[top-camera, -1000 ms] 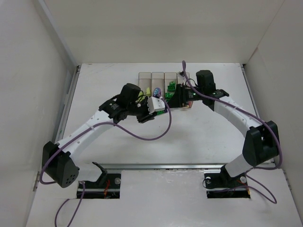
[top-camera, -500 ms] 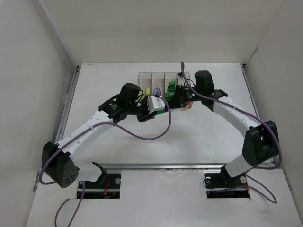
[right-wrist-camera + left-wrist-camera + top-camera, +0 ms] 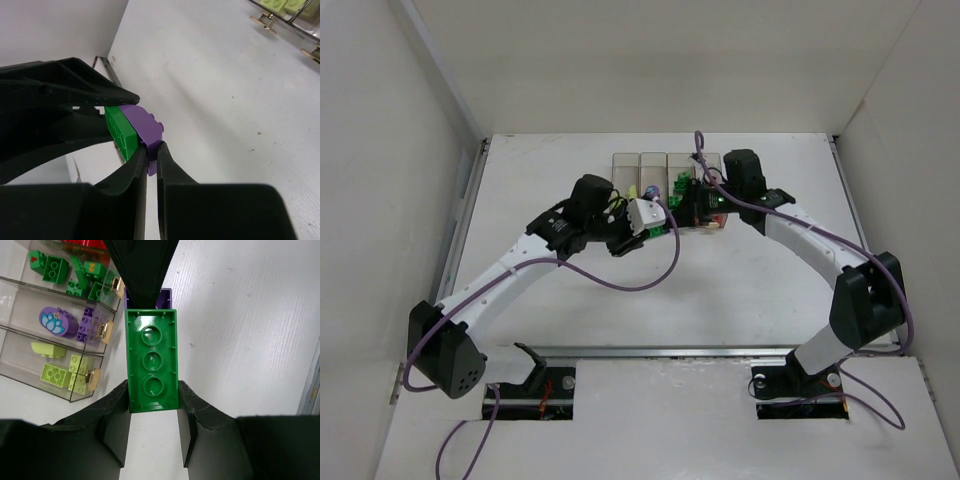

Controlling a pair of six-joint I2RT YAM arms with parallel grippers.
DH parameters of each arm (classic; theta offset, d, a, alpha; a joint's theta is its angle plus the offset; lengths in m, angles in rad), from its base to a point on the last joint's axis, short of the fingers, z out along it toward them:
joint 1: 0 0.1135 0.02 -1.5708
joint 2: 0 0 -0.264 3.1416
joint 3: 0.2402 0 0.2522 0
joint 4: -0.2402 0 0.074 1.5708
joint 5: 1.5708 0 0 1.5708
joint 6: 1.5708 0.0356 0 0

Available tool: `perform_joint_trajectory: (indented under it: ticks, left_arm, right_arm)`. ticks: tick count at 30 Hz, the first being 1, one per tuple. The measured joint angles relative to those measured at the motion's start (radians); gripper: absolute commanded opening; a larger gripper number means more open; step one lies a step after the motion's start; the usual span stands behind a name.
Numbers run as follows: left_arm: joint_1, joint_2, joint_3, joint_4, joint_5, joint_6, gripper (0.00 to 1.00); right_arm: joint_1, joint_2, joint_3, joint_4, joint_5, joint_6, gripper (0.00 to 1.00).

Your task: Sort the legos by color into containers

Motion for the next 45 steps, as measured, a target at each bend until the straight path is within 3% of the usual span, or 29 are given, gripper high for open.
perform_joint_trajectory:
  ticks: [24,37,45]
  left_arm:
    - [0.011,-0.005,-0.044,0.004,-0.032,-0.016,0.0]
    - [0.018,-0.021,-0.047,-0.001,-0.018,-0.051,0.0]
    - [0.111,-0.02,-0.063,0.058,0.119,-0.163,0.0]
  right_arm:
    - [0.172,-0.003,0.131,-0.262,0.512,-0.058,0.0]
    - [0.159,0.0,0.118,-0.214,0.382,-0.124,0.0]
    - [0.161,0.0,0.113,-0.211,0.43,-0.121,0.0]
